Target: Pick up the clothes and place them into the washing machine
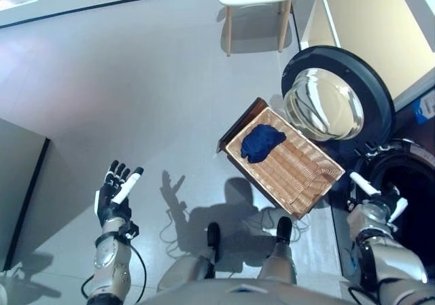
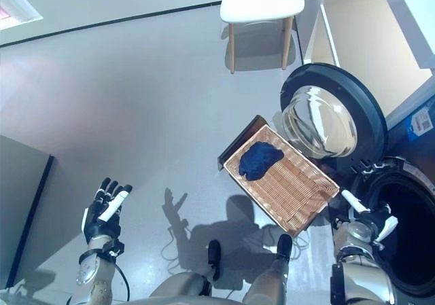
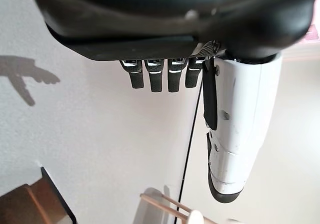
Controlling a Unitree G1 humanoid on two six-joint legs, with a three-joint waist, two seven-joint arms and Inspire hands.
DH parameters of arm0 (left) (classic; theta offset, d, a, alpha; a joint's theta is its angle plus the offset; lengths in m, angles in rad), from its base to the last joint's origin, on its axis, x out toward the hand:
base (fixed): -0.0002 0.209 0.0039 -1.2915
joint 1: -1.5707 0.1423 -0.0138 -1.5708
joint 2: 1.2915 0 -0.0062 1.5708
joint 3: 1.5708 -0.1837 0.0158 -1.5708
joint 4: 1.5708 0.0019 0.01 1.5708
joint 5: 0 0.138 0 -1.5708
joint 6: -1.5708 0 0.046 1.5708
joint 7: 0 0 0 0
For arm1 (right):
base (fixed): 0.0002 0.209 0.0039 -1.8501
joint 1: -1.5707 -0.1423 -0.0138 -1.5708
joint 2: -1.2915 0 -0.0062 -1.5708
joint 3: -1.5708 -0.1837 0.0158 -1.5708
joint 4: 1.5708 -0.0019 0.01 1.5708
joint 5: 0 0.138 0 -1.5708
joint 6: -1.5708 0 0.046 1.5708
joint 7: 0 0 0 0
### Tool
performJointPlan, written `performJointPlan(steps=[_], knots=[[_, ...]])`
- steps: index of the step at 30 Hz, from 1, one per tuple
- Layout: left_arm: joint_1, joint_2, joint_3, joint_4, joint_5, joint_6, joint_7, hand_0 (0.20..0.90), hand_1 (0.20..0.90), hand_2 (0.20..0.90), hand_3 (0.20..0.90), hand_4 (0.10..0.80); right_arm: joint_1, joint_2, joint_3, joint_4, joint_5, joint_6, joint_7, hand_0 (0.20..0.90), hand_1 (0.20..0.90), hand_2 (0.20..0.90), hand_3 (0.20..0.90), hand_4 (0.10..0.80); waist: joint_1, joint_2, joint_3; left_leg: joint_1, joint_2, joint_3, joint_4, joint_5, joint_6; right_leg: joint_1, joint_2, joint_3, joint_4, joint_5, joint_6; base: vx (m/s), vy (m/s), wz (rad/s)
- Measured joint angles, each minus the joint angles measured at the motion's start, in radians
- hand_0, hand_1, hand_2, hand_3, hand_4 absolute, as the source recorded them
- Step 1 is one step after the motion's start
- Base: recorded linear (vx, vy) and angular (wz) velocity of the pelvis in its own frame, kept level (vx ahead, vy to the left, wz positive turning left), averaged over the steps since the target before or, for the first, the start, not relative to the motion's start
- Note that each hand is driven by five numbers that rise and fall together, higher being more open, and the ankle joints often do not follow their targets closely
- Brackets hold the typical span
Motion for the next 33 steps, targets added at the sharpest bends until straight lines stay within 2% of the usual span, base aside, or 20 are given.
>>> performJointPlan(steps=[6, 12, 17, 26, 33], knots=[[0.004, -0.001, -0.001, -0.005, 0.000, 0.000, -0.013, 0.900, 0.900, 0.900, 0.900, 0.800, -0.013, 0.060, 0.072, 0.010, -0.022, 0.004, 0.018, 0.900, 0.900, 0.900, 0.900, 0.800, 0.019, -0.001, 0.001, -0.017, 0.002, -0.017, 0.000, 0.001, -0.005, -0.005, 0.000, -0.023, 0.000, -0.003, -0.004, -0.027, -0.006, 0.11], [0.014, -0.001, -0.003, -0.013, -0.001, 0.001, -0.022, 0.900, 0.900, 0.900, 0.900, 0.800, -0.122, 0.106, 0.135, 0.023, -0.063, 0.023, 0.015, 0.900, 0.900, 0.900, 0.900, 0.800, 0.061, 0.013, 0.009, -0.043, 0.005, -0.033, 0.001, 0.007, -0.011, -0.016, 0.001, -0.050, -0.001, -0.003, -0.004, -0.006, -0.005, 0.17], [0.013, 0.000, -0.008, -0.037, -0.001, 0.001, -0.022, 0.900, 0.900, 0.900, 0.900, 0.800, -0.200, 0.122, 0.146, 0.024, -0.072, 0.023, 0.014, 0.900, 0.900, 0.900, 0.900, 0.800, 0.109, 0.024, 0.023, -0.067, 0.016, -0.075, 0.001, 0.019, -0.021, -0.015, 0.010, -0.091, -0.001, -0.009, -0.012, -0.005, -0.019, 0.23], [0.006, 0.004, -0.021, -0.088, -0.001, 0.000, -0.024, 0.900, 0.900, 0.900, 0.900, 0.800, -0.301, 0.087, 0.132, 0.106, -0.078, 0.046, -0.001, 0.900, 0.900, 0.900, 0.900, 0.800, 0.160, 0.029, 0.068, -0.119, 0.022, -0.133, 0.001, 0.035, -0.040, -0.023, 0.012, -0.164, -0.001, -0.016, -0.017, 0.000, -0.009, 0.20], [-0.002, 0.010, -0.035, -0.090, -0.002, -0.001, -0.022, 0.900, 0.900, 0.900, 0.900, 0.800, -0.352, 0.041, 0.103, 0.129, -0.070, 0.051, -0.038, 0.900, 0.900, 0.900, 0.900, 0.800, 0.189, 0.029, 0.078, -0.175, 0.021, -0.146, 0.001, 0.046, -0.031, -0.067, 0.010, -0.185, -0.001, -0.015, -0.014, 0.005, 0.009, 0.11]])
